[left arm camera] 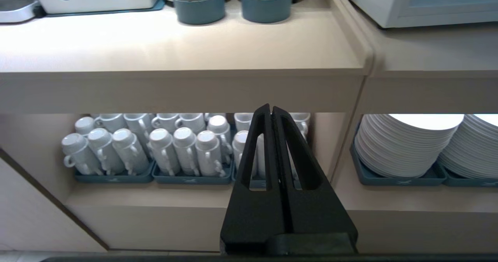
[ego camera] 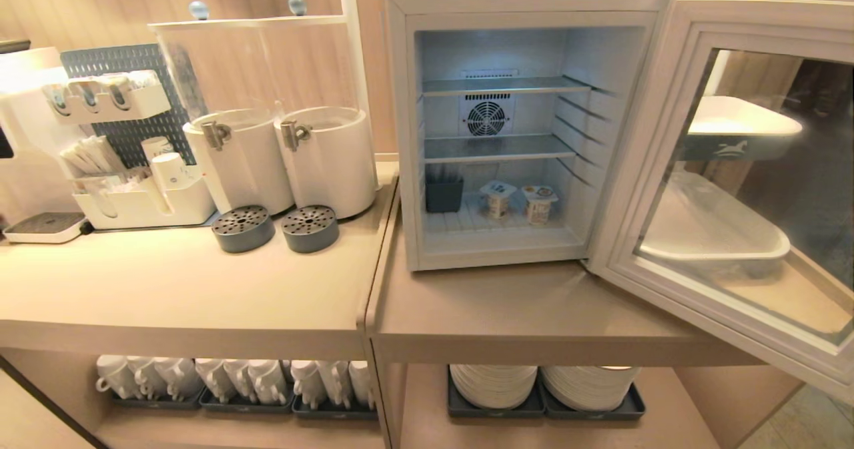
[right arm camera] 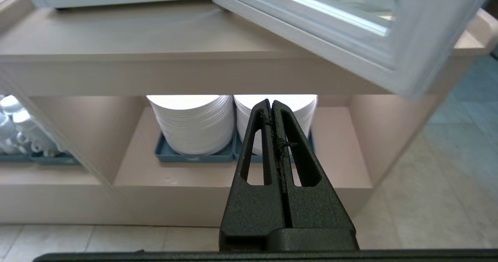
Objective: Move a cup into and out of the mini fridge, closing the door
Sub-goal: Take the yoghurt out of the freezer
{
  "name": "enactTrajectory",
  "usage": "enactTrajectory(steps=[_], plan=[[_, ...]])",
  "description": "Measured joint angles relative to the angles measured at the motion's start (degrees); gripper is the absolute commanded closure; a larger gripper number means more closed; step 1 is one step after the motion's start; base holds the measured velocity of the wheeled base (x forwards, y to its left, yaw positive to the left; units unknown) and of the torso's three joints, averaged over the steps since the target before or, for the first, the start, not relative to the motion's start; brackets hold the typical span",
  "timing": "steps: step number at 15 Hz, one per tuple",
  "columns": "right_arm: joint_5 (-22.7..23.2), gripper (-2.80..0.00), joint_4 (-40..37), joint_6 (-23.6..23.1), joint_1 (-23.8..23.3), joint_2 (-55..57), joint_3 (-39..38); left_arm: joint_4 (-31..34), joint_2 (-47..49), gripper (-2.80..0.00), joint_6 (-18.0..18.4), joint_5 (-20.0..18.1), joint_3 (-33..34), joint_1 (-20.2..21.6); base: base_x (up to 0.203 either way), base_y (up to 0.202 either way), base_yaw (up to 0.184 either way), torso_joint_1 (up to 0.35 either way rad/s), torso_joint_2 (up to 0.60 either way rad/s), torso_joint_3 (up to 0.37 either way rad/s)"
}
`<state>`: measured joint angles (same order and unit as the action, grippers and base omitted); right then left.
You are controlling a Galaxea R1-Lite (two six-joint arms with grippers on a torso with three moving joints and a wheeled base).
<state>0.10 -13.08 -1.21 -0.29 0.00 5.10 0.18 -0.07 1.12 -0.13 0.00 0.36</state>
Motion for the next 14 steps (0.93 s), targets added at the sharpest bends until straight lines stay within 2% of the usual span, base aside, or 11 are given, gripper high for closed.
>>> enactTrajectory(steps=[8, 14], plan=[[-0.05, 0.0, -0.04, 0.0, 0.03, 0.0, 0.0, -0.07, 0.0, 0.0, -0.49, -0.05, 0.0, 0.08, 0.0, 0.181, 0.001, 0.002, 0.0, 0.001], [-0.03, 0.0, -0.02, 0.0, 0.0, 0.0, 0.0, 0.04, 0.0, 0.0, -0.24, 0.0, 0.0, 0.04, 0.0, 0.013, 0.001, 0.0, 0.0, 0.0]])
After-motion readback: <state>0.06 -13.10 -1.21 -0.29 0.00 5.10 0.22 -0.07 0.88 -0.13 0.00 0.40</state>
